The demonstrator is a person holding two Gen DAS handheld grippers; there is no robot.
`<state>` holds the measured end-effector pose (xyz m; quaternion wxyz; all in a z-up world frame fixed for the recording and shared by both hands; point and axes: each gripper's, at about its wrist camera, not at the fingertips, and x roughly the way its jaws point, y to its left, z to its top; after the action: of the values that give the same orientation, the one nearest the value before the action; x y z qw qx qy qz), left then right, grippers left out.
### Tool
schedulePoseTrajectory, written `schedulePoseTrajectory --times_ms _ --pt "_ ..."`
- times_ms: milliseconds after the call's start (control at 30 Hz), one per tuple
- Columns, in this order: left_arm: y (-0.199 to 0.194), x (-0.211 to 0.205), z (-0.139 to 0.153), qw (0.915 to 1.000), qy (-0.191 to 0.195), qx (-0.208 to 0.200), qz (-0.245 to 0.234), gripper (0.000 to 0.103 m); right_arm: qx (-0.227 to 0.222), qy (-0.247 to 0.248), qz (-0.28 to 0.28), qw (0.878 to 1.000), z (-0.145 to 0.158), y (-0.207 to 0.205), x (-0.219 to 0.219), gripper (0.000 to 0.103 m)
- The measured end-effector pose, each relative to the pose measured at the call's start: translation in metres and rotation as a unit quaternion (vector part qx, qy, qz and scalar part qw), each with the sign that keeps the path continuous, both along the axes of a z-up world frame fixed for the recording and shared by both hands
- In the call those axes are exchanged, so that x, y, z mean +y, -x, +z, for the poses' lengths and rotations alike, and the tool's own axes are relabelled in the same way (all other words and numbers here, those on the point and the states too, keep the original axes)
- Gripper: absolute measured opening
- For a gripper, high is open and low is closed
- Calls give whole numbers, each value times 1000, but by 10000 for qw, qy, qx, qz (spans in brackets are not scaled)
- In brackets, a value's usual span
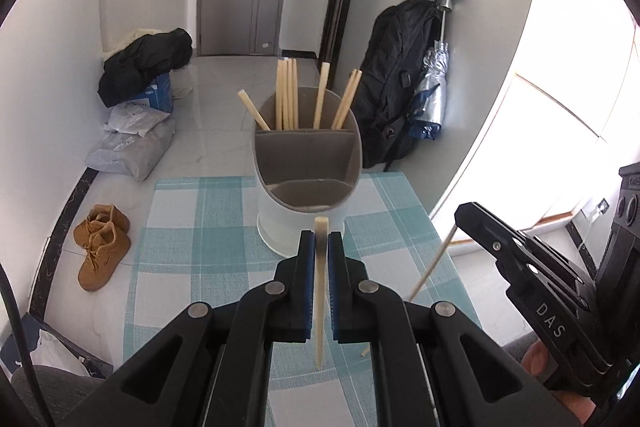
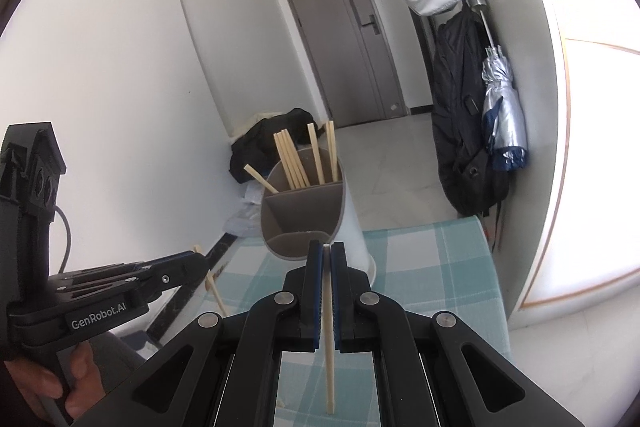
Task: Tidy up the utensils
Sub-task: 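Raise both held chopsticks over the holder and lower them into it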
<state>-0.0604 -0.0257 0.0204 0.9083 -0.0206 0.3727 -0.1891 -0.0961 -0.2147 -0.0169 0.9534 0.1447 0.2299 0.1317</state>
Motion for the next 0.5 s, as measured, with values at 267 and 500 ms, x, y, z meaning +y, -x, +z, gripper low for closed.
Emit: schedulePoseTrajectory --times_ms 267,500 --pt "5 5 2 10000 -7 -28 -63 2 -62 98 -46 9999 4 6 8 3" --pt "4 8 4 9999 41 -21 -136 2 -81 105 -36 9999 5 6 10 3"
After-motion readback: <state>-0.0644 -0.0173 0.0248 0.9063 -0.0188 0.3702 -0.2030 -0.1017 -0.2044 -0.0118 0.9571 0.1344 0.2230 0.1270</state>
